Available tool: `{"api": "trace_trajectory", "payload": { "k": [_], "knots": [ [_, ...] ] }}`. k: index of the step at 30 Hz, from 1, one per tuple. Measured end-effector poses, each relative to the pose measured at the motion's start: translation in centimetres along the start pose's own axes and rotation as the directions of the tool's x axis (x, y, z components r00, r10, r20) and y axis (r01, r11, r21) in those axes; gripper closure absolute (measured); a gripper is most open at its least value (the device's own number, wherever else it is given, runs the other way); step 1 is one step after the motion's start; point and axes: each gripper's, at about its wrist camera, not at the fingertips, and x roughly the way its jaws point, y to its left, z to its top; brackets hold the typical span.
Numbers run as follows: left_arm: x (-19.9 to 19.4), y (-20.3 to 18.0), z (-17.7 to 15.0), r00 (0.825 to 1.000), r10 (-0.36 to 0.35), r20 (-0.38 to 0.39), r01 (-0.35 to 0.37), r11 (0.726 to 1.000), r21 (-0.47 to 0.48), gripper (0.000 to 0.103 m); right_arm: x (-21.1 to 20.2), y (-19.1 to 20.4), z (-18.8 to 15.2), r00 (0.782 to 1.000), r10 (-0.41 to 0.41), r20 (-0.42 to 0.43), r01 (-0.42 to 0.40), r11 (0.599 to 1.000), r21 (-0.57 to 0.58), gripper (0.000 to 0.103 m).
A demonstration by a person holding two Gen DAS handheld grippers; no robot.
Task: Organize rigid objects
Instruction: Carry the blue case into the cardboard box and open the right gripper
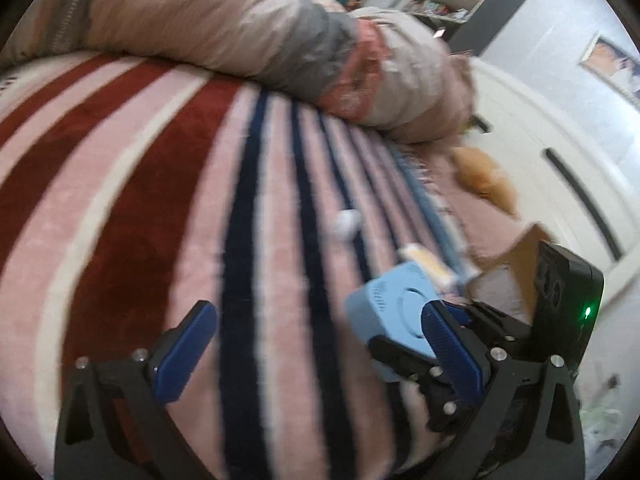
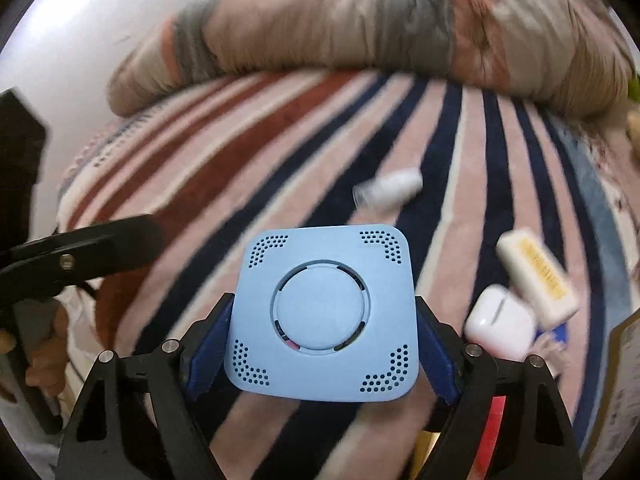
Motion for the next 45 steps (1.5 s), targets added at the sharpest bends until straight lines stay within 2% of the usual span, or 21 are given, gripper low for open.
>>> {"api": "trace_trajectory", "payload": {
  "k": [3,5,8,10,12,14,18,20,24,27,30,33,35,37,39,40,42,43,44,45],
  "knots": [
    [-0.5,-2.8,0.8,0.993,-0.117,0.003,0.116,0.993,0.034,0.009,-3.1,0.2,0.6,0.995,0.042,0.088,-0.040,0.999,-0.024,0.022],
    [-0.7,-4.8,1.4,0.984,-0.180,-0.002,0.180,0.982,0.058,0.016,-6.0,0.0,0.8,0.983,0.087,0.162,-0.082,0.996,-0.034,0.022],
    [-0.9,-8.6,2.2,0.955,-0.297,-0.018,0.298,0.949,0.100,0.021,-10.3,-0.2,0.9,0.956,0.113,0.270,-0.096,0.993,-0.074,0.022],
    [-1.3,-11.3,2.7,0.937,-0.350,-0.016,0.349,0.928,0.133,0.024,-12.0,-0.5,1.1,0.944,0.103,0.314,-0.079,0.993,-0.090,0.022],
    [-1.6,-14.1,3.3,0.922,-0.386,-0.023,0.384,0.907,0.172,0.037,-14.1,-1.4,1.2,0.928,0.089,0.361,-0.059,0.994,-0.094,0.022],
    [-1.4,-17.4,3.7,0.921,-0.389,-0.038,0.387,0.895,0.221,0.055,-16.2,-2.8,0.7,0.913,0.077,0.401,-0.047,0.995,-0.083,0.022],
    [-0.7,-23.8,3.6,0.922,-0.383,-0.053,0.378,0.864,0.332,0.066,-19.6,-6.1,-0.4,0.895,0.027,0.446,-0.018,1.000,-0.024,0.022],
    [0.2,-27.1,3.2,0.923,-0.378,-0.071,0.374,0.839,0.394,0.071,-21.1,-8.4,-1.4,0.888,0.007,0.460,-0.019,1.000,0.023,0.022],
    [3.4,-32.6,2.1,0.922,-0.359,-0.145,0.382,0.786,0.486,0.073,-23.1,-12.4,-3.6,0.881,-0.082,0.466,0.032,0.993,0.113,0.024],
    [6.0,-35.6,0.9,0.915,-0.345,-0.211,0.404,0.758,0.512,0.074,-23.8,-15.4,-5.2,0.889,-0.131,0.438,0.056,0.982,0.179,0.024],
    [8.4,-37.5,-0.5,0.912,-0.310,-0.269,0.409,0.747,0.525,0.074,-23.6,-18.2,-6.6,0.911,-0.154,0.383,0.065,0.970,0.234,0.024],
    [11.0,-37.9,-1.0,0.902,-0.287,-0.322,0.421,0.750,0.511,0.073,-22.7,-20.2,-7.4,0.934,-0.160,0.320,0.068,0.958,0.280,0.024],
    [12.1,-37.8,-1.2,0.898,-0.275,-0.342,0.421,0.760,0.495,0.072,-22.3,-20.7,-7.8,0.943,-0.188,0.276,0.107,0.954,0.281,0.024],
    [12.6,-38.0,-1.5,0.900,-0.262,-0.349,0.415,0.760,0.500,0.072,-22.1,-20.6,-8.0,0.946,-0.207,0.249,0.136,0.952,0.274,0.024],
    [12.7,-38.1,-1.7,0.909,-0.243,-0.340,0.396,0.759,0.516,0.072,-22.0,-20.5,-8.2,0.948,-0.219,0.231,0.154,0.950,0.272,0.024],
    [12.8,-38.2,-1.7,0.913,-0.236,-0.334,0.388,0.759,0.523,0.070,-22.0,-20.4,-8.0,0.948,-0.228,0.223,0.165,0.949,0.268,0.023],
    [12.4,-38.2,-1.4,0.919,-0.236,-0.317,0.377,0.763,0.525,0.058,-21.7,-20.2,-7.8,0.945,-0.253,0.207,0.196,0.945,0.261,0.017],
    [12.4,-38.1,-1.1,0.921,-0.237,-0.308,0.372,0.768,0.522,0.048,-21.7,-20.0,-7.8,0.944,-0.261,0.204,0.205,0.944,0.259,0.016],
    [12.0,-37.9,-0.8,0.926,-0.238,-0.294,0.363,0.775,0.518,0.043,-21.8,-19.8,-7.8,0.943,-0.264,0.204,0.208,0.943,0.259,0.013],
    [11.5,-37.7,-0.6,0.931,-0.238,-0.277,0.353,0.780,0.517,0.042,-21.8,-19.9,-7.6,0.942,-0.265,0.203,0.208,0.942,0.264,0.011]
  ]
}}
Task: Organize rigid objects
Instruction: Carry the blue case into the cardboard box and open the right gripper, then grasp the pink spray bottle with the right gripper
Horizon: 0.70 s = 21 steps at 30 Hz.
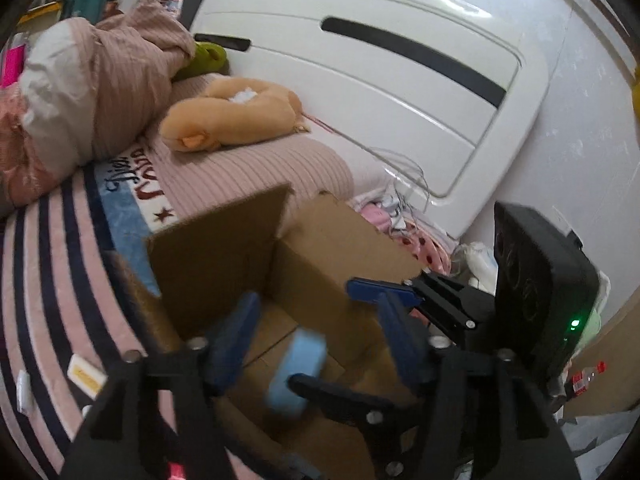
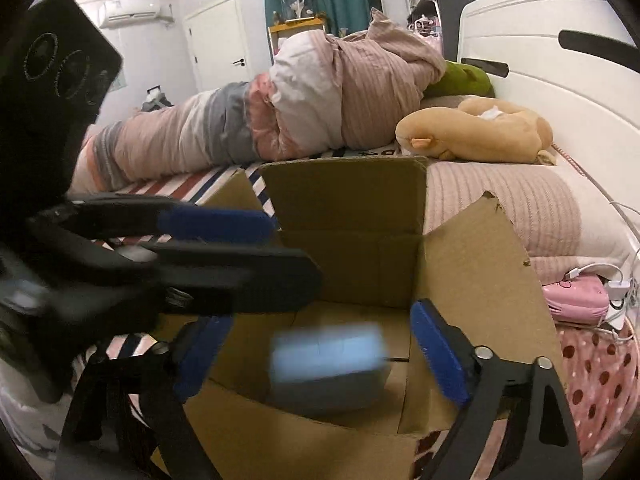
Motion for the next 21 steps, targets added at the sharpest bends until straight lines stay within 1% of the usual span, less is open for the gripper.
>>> {"api": "trace_trajectory", "payload": {
  "k": [3,6,8,10,13,14,16,17,18,19,20,21],
  "knots": [
    [-2.3,0.5,-0.3,0.998,0.040,0.045,-0.040,0.999,-0.009,0.042,-0.6,0.1,0.2,1.000,0.006,0.012,-0.006,1.000,0.012,0.011],
    [-4.8,1.3,-0.8,0.994,0.068,0.089,-0.066,0.997,-0.034,0.038,-1.2,0.7,0.5,1.000,-0.003,0.027,0.003,1.000,0.009,0.011],
    [-6.6,2.1,-1.4,0.988,0.099,0.115,-0.093,0.994,-0.058,0.037,-1.9,1.3,0.8,0.998,-0.002,0.056,0.001,1.000,0.008,0.011],
    [-8.6,3.2,-2.3,0.979,0.146,0.141,-0.134,0.987,-0.088,0.037,-2.6,2.2,1.4,0.995,0.013,0.095,-0.014,1.000,0.009,0.011],
    [-11.8,5.4,-4.0,0.954,0.245,0.173,-0.222,0.965,-0.141,0.037,-3.8,4.5,2.2,0.984,0.078,0.157,-0.076,0.997,-0.023,0.011],
    [-13.1,6.4,-4.8,0.940,0.289,0.181,-0.261,0.951,-0.164,0.037,-4.0,5.6,2.5,0.979,0.109,0.172,-0.103,0.994,-0.043,0.011],
    [-14.9,7.8,-6.2,0.920,0.343,0.191,-0.304,0.930,-0.204,0.037,-4.2,7.9,2.8,0.967,0.174,0.188,-0.159,0.983,-0.091,0.012],
    [-16.0,8.8,-7.3,0.909,0.369,0.195,-0.323,0.918,-0.231,0.037,-4.0,9.3,2.9,0.959,0.215,0.186,-0.196,0.974,-0.116,0.015],
    [-16.7,9.6,-8.2,0.900,0.389,0.195,-0.338,0.907,-0.251,0.036,-3.7,10.3,3.0,0.954,0.242,0.176,-0.221,0.966,-0.132,0.024],
    [-17.3,10.3,-9.0,0.891,0.411,0.193,-0.355,0.895,-0.270,0.036,-3.2,11.6,3.0,0.951,0.265,0.158,-0.242,0.958,-0.151,0.029],
    [-18.0,11.3,-10.1,0.875,0.446,0.185,-0.385,0.876,-0.293,0.035,-2.5,13.0,3.0,0.951,0.280,0.130,-0.257,0.951,-0.172,0.035],
    [-18.3,11.9,-10.8,0.867,0.465,0.178,-0.401,0.864,-0.305,0.035,-1.8,14.0,2.9,0.953,0.284,0.105,-0.262,0.947,-0.186,0.036]
  ]
}}
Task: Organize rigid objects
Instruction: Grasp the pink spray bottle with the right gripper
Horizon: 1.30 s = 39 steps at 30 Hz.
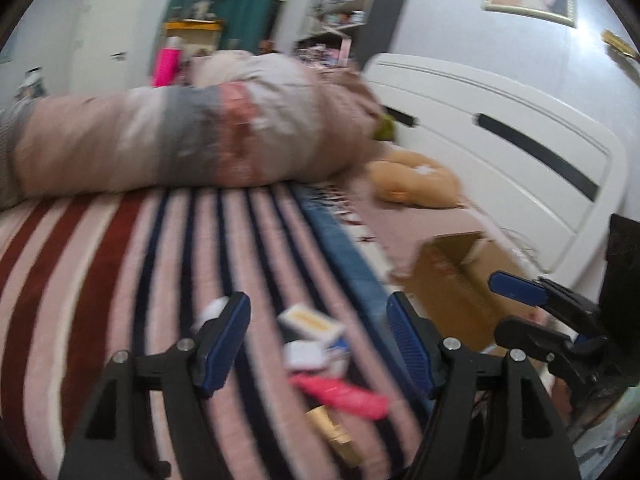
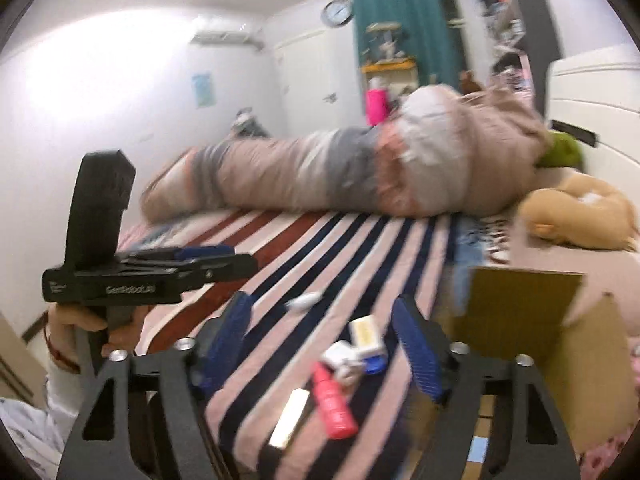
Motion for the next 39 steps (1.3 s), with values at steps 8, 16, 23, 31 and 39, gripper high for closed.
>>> {"api": "trace_trajectory", "payload": {
  "k": [8,16,23,31,39],
  "knots": [
    [1.0,6.2,-4.3,0.998,0.036,-0.059,-0.041,0.995,-0.087,0.035,9.4,3.8,-4.2,0.944,-0.055,-0.325,0.028,0.996,-0.088,0.052],
    [3.7,8.5,-6.6,0.993,-0.010,-0.117,-0.007,0.990,-0.139,0.035,14.6,2.2,-9.5,0.827,-0.223,-0.516,0.159,0.973,-0.166,0.053],
    [5.5,8.4,-6.9,0.989,-0.048,-0.142,0.027,0.989,-0.147,0.035,17.2,0.7,-10.9,0.775,-0.247,-0.582,0.162,0.967,-0.194,0.067],
    [6.2,8.0,-6.8,0.984,-0.075,-0.161,0.051,0.988,-0.148,0.035,17.5,1.2,-10.2,0.799,-0.209,-0.564,0.116,0.974,-0.196,0.077],
    [5.6,6.3,-6.1,0.976,-0.168,-0.139,0.147,0.978,-0.148,0.035,14.5,2.9,-7.1,0.890,-0.147,-0.431,0.082,0.983,-0.165,0.077]
  ]
}}
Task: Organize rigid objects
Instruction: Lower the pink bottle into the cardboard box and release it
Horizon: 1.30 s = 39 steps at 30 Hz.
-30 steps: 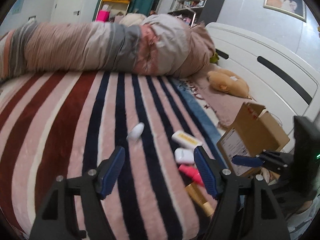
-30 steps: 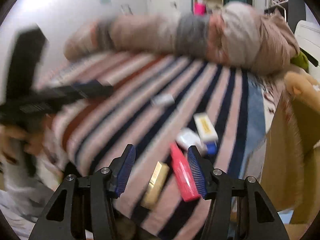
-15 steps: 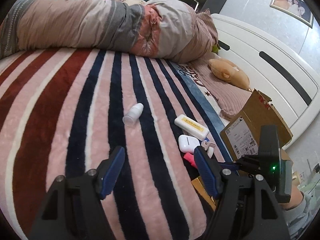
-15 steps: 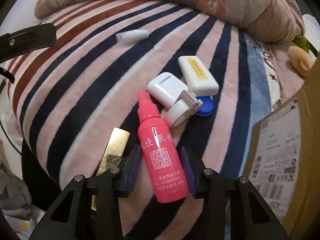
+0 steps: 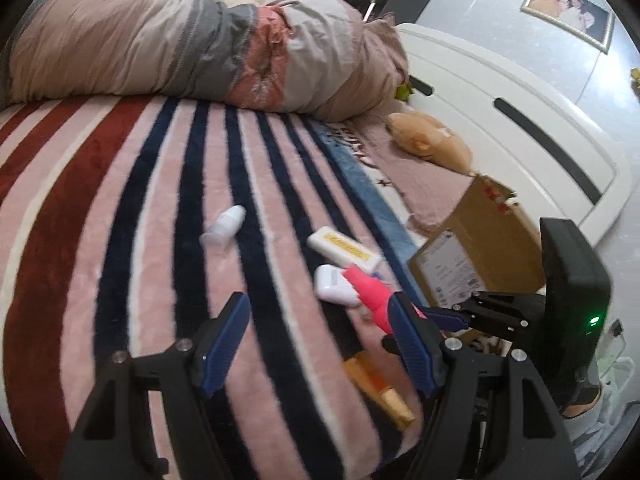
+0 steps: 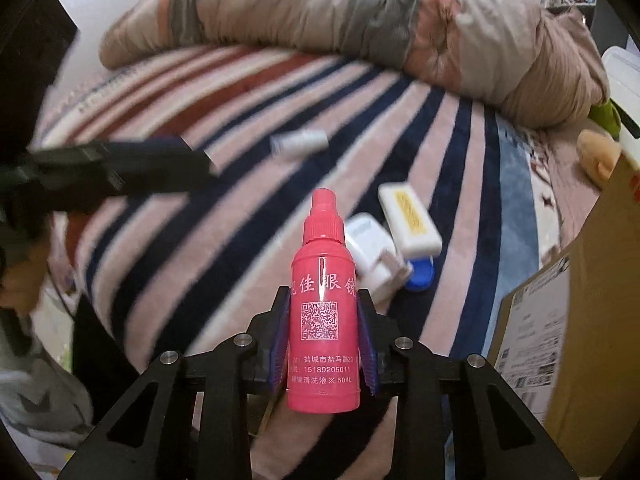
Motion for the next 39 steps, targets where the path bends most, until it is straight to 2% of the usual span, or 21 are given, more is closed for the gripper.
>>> {"api": "trace_trajectory", "payload": {
  "k": [3,6,9,11,19,23,25,28,31,39],
  "knots": [
    [-0.6,-0.9,0.4,0.996,-0.079,0.032,0.079,0.997,0.000,0.035,-2.2,0.4,0.6,0.995,0.073,0.067,-0.073,0.997,0.001,0.077],
    [-1.4,-2.1,1.0,0.981,-0.182,0.062,0.182,0.983,0.000,0.037,-4.5,0.7,1.1,0.982,0.124,0.139,-0.122,0.992,-0.019,0.077],
    [-1.9,-4.0,2.0,0.969,-0.236,0.077,0.235,0.972,0.023,0.051,-6.9,0.9,1.0,0.964,0.151,0.217,-0.141,0.988,-0.059,0.077],
    [-2.2,-5.6,2.8,0.960,-0.266,0.088,0.262,0.964,0.053,0.065,-8.5,0.5,0.7,0.953,0.141,0.269,-0.124,0.989,-0.079,0.077],
    [-2.9,-14.9,5.3,0.958,-0.263,0.116,0.229,0.941,0.248,0.069,-13.8,-4.4,-2.0,0.900,0.101,0.424,-0.105,0.994,-0.015,0.077],
    [-1.7,-20.1,5.9,0.963,-0.252,0.098,0.204,0.914,0.351,0.070,-16.1,-7.4,-4.3,0.873,0.058,0.484,-0.090,0.995,0.043,0.077],
    [-0.9,-22.0,5.8,0.966,-0.243,0.087,0.191,0.899,0.395,0.072,-16.5,-8.5,-5.2,0.867,0.026,0.497,-0.070,0.995,0.070,0.077],
    [0.4,-24.2,6.0,0.969,-0.243,0.049,0.197,0.876,0.441,0.082,-16.6,-10.2,-6.8,0.867,0.002,0.499,-0.068,0.991,0.114,0.077],
    [1.9,-25.6,5.7,0.975,-0.223,0.013,0.191,0.863,0.468,0.083,-15.8,-12.1,-7.8,0.872,0.006,0.489,-0.105,0.979,0.175,0.077],
    [5.6,-26.0,4.6,0.984,-0.159,-0.080,0.178,0.868,0.464,0.083,-12.7,-14.0,-8.3,0.923,0.021,0.385,-0.125,0.961,0.247,0.077]
  ]
}}
